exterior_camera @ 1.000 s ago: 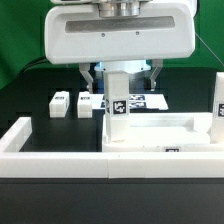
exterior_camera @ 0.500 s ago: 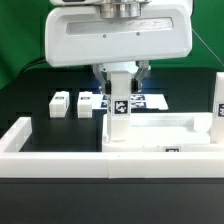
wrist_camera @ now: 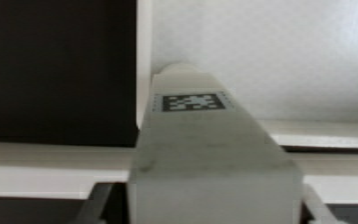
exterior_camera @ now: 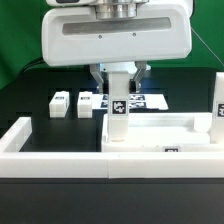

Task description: Assemble desk

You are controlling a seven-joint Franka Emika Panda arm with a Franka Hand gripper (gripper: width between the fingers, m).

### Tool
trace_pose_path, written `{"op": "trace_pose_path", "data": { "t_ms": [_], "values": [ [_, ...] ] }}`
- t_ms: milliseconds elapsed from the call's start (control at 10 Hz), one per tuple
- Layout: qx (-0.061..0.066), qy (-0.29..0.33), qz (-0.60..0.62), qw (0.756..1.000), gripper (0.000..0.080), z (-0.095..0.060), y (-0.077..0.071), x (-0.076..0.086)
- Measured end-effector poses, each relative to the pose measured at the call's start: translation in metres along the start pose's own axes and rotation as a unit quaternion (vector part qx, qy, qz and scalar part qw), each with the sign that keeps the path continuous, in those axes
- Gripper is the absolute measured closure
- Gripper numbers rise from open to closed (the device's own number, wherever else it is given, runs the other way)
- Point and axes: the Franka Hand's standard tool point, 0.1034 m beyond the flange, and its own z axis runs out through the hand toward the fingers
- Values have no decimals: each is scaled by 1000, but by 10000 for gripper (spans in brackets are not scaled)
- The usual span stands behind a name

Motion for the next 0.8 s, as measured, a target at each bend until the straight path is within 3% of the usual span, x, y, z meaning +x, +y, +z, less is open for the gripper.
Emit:
{"op": "trace_pose_path", "data": {
  "t_ms": [100,700,800],
  "values": [
    [6,7,50,999,512,0,2,1],
    [8,7,214,977,511,0,6,1],
    [17,2,295,955,511,0,8,1]
  ]
}}
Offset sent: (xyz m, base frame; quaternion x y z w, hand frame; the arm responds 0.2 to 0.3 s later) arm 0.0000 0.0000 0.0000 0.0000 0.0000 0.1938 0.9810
